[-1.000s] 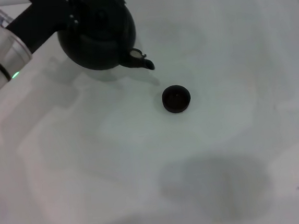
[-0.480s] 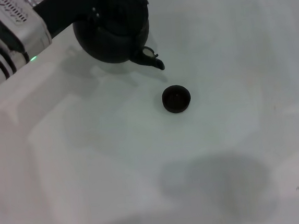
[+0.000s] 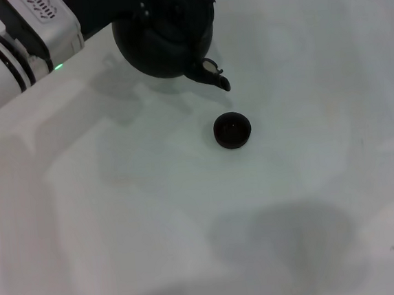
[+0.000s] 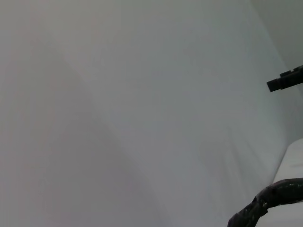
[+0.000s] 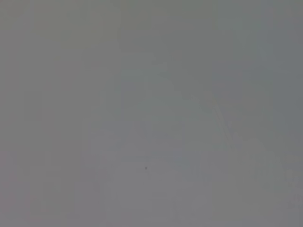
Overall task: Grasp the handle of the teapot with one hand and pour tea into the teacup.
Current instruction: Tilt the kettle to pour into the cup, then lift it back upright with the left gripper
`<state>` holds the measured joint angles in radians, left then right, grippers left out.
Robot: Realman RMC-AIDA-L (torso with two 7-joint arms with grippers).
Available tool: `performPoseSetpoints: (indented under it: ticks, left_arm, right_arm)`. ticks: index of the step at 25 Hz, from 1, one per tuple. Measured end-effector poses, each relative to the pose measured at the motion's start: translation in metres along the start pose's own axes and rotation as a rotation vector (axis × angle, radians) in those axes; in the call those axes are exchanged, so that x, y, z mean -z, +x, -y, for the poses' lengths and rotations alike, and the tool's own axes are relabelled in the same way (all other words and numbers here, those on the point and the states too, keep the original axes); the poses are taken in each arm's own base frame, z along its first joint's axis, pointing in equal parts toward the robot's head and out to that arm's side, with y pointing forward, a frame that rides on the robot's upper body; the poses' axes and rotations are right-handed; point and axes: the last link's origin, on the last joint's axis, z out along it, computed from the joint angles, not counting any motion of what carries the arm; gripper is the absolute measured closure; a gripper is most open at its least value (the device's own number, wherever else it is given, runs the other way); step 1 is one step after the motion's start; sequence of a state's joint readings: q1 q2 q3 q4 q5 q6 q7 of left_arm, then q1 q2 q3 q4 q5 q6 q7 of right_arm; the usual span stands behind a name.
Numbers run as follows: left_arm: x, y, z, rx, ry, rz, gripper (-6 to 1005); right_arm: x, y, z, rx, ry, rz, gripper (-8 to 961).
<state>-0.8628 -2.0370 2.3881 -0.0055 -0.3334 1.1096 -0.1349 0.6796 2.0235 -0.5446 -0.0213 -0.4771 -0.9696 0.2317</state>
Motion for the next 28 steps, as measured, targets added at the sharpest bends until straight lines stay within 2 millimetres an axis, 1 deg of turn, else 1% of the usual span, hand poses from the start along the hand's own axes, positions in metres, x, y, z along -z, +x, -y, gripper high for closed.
performPoseSetpoints:
  ticks: [5,15,28]
  left_arm:
    - [-0.001,0.0,-0.009,0.016,-0.02,-0.001,895]
    - [0.002,-0.003,-0.01,-0.004,-0.043,0.015,896]
    - [-0.009,-0.002,-0.015,-0.069,-0.112,0.049,895]
  right_arm:
    - [0.0,-0.001,0.001,0.002,0.001,0.002,250]
    - [-0.001,-0.001,0.001,0.001,0.002,0.003,250]
    - [0.0,-0.001,0.002,-0.007,0.006,0.003,251]
